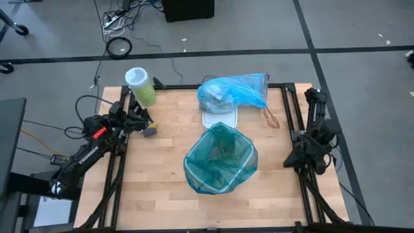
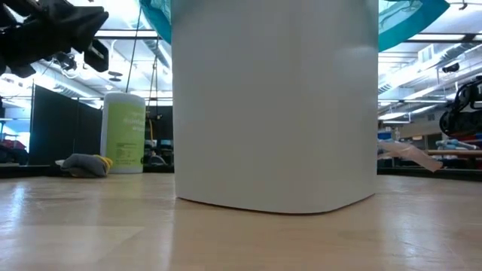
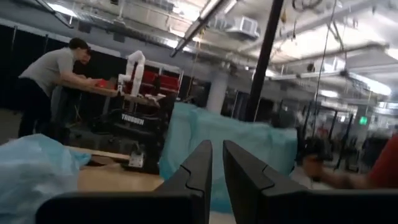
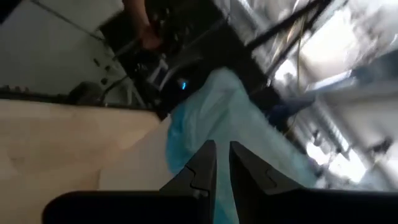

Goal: Place trash/remove bag and relplace
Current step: Return to Home Position

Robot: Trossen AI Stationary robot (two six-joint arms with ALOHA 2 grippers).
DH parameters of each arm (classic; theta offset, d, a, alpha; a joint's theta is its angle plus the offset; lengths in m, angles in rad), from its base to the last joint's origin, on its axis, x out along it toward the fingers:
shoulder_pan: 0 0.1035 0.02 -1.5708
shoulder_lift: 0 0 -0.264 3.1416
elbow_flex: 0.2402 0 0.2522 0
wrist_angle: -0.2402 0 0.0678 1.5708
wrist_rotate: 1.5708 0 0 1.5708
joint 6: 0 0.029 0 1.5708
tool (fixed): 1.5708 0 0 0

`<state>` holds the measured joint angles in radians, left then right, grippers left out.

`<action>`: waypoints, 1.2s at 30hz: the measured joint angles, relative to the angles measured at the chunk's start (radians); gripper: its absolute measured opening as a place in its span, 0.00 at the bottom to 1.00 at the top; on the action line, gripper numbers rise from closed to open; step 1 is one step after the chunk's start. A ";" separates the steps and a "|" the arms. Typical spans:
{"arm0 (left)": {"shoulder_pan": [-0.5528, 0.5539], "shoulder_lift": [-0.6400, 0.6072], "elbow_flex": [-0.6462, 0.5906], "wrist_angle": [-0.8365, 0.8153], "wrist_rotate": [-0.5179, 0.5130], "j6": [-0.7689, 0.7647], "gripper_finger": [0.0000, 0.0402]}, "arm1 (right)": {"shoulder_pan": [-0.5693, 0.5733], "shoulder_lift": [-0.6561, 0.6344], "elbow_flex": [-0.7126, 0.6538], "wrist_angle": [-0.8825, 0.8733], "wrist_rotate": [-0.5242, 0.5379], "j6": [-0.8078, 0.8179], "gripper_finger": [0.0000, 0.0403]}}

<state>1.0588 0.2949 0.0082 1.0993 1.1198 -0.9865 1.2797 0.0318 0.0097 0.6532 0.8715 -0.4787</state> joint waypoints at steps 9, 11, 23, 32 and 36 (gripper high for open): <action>0.000 0.000 0.000 -0.143 0.018 0.112 0.12 | -0.034 -0.001 -0.001 -0.088 0.086 0.113 0.08; 0.000 0.001 0.000 -0.176 0.037 0.111 0.12 | -0.036 0.000 -0.001 -0.090 0.164 0.112 0.08; -0.001 0.002 -0.001 -0.171 -0.016 0.037 0.12 | -0.036 0.000 -0.002 -0.109 0.444 0.058 0.08; -0.001 0.002 -0.001 -0.170 -0.017 0.038 0.12 | -0.036 0.000 -0.002 -0.109 0.444 0.058 0.08; -0.001 0.002 -0.001 -0.170 -0.017 0.039 0.12 | -0.036 0.000 -0.002 -0.109 0.444 0.058 0.08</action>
<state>1.0578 0.2974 0.0071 0.9293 1.1030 -0.9480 1.2434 0.0315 0.0074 0.5438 1.3151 -0.4206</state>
